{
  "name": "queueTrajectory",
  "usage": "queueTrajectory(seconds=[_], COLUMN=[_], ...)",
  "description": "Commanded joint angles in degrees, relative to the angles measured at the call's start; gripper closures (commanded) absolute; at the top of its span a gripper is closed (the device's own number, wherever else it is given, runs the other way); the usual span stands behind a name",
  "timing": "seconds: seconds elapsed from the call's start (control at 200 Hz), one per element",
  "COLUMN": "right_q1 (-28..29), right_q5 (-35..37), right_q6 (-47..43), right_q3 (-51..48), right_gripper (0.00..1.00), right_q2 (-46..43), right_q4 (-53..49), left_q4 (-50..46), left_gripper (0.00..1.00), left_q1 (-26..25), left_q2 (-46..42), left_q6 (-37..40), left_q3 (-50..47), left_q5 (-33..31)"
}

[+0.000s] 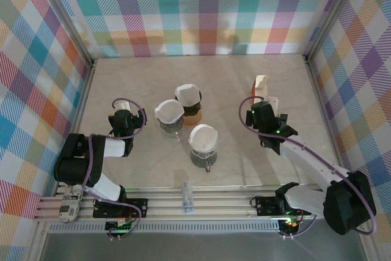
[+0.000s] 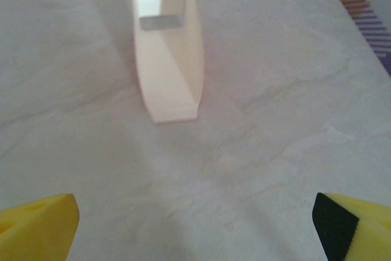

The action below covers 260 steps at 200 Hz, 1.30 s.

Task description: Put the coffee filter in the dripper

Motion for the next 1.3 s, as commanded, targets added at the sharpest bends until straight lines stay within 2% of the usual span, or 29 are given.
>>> queueTrajectory(seconds=[0.0,0.145,0.24,0.365,0.45,0.59,0.785,0.92,0.96,0.985,1.015,1.06,1.1,1.15,1.19,1.295], right_q1=[-6.04,-10.94,-14.44,-17.64,-19.38,-20.64,-20.92,-21.51,-21.93,-22.78,-22.93,-23.06,-23.06,-22.99,-22.93,-22.91], right_q5=[-4.93,-9.65,-15.06,-16.63,-18.54,-23.9,-24.79,-27.5,-30.5,-32.63,-30.94,-28.28,-28.24,-28.45,-28.43,-28.42], right_q6=[-8.8,-17.13,-16.55,-15.44,-14.16,-14.4,-14.47,-14.74,-15.2,-15.34,-15.02,-12.91,-13.62,-13.3,-13.67,-13.67], right_q3=[-3.13,-11.0,-12.37,-14.1,-14.12,-10.91,-11.16,-12.92,-13.96,-15.74,-18.22,-17.77,-17.98,-17.04,-17.57,-17.47], right_gripper=[0.01,0.01,0.01,0.01,0.01,0.01,0.01,0.01,0.01,0.01,0.01,0.01,0.01,0.01,0.01,0.01], right_q2=[2.41,7.59,11.36,16.39,19.49,20.44,20.38,20.09,20.44,21.75,23.49,21.05,22.65,21.58,22.36,22.0], right_q4=[16.43,38.81,44.27,53.17,55.79,50.08,50.3,53.37,55.16,59.8,67.48,61.76,65.21,61.24,63.79,63.11], left_q4=[1.99,1.98,2.03,2.01,1.95,1.9,1.91,1.88,1.92,1.88,1.89,1.95,1.89,1.93,1.88,1.92], left_gripper=[0.0,0.0,0.0,0.0,0.0,0.0,0.0,0.0,0.0,0.0,0.0,0.0,0.0,0.0,0.0,0.0], left_q1=[-0.32,-0.33,-0.32,-0.33,-0.32,-0.33,-0.33,-0.32,-0.32,-0.32,-0.37,-0.32,-0.32,-0.34,-0.32,-0.32], left_q2=[-0.15,-0.05,-0.03,-0.02,-0.04,0.02,-0.04,-0.04,-0.04,0.02,0.0,-0.03,0.0,0.03,-0.08,-0.02], left_q6=[0.89,0.94,0.95,0.93,0.88,0.84,0.84,0.89,0.9,0.92,0.88,0.89,0.92,0.89,0.87,0.9], left_q3=[-0.33,-0.29,-0.3,-0.32,-0.31,-0.26,-0.25,-0.28,-0.34,-0.35,-0.29,-0.28,-0.27,-0.31,-0.34,-0.25], left_q5=[0.48,0.5,0.48,0.47,0.43,0.44,0.49,0.52,0.5,0.49,0.45,0.42,0.37,0.33,0.44,0.36])
